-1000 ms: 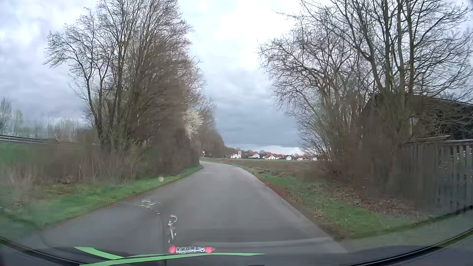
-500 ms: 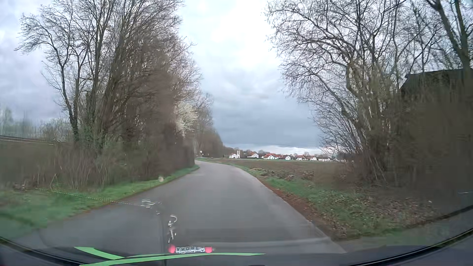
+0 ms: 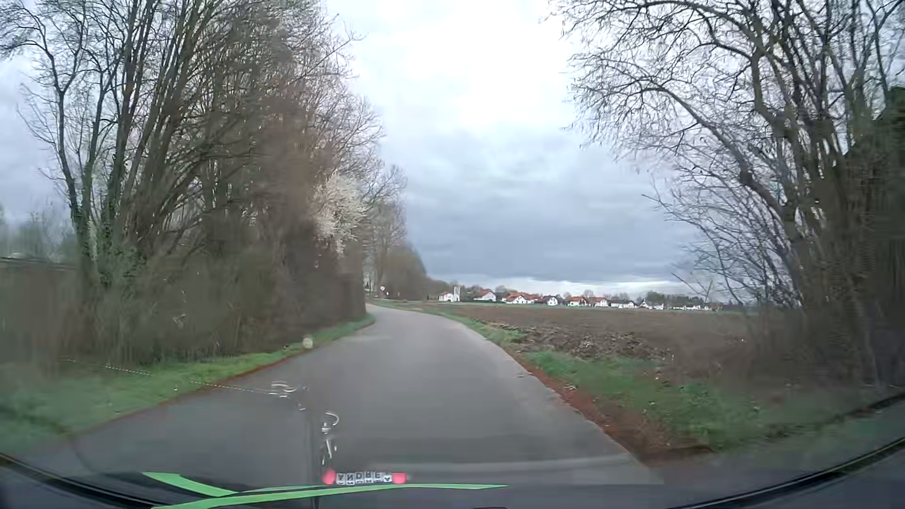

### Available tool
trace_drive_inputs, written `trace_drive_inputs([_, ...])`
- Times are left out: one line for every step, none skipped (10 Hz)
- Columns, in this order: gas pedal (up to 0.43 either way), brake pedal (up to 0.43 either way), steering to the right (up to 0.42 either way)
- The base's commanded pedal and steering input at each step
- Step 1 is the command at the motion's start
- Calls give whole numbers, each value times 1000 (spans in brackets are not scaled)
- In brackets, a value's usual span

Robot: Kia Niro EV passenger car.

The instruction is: Follow the waypoints while adhering to traffic rules and regulations

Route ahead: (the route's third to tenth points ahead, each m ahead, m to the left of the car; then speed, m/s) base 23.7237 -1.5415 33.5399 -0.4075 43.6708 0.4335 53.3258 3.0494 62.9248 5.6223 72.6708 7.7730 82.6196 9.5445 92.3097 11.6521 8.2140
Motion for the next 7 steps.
trace_drive_inputs([28,0,-5])
trace_drive_inputs([28,0,-5])
trace_drive_inputs([28,0,-5])
trace_drive_inputs([28,0,-5])
trace_drive_inputs([28,0,-5])
trace_drive_inputs([39,0,-5])
trace_drive_inputs([47,0,-5])
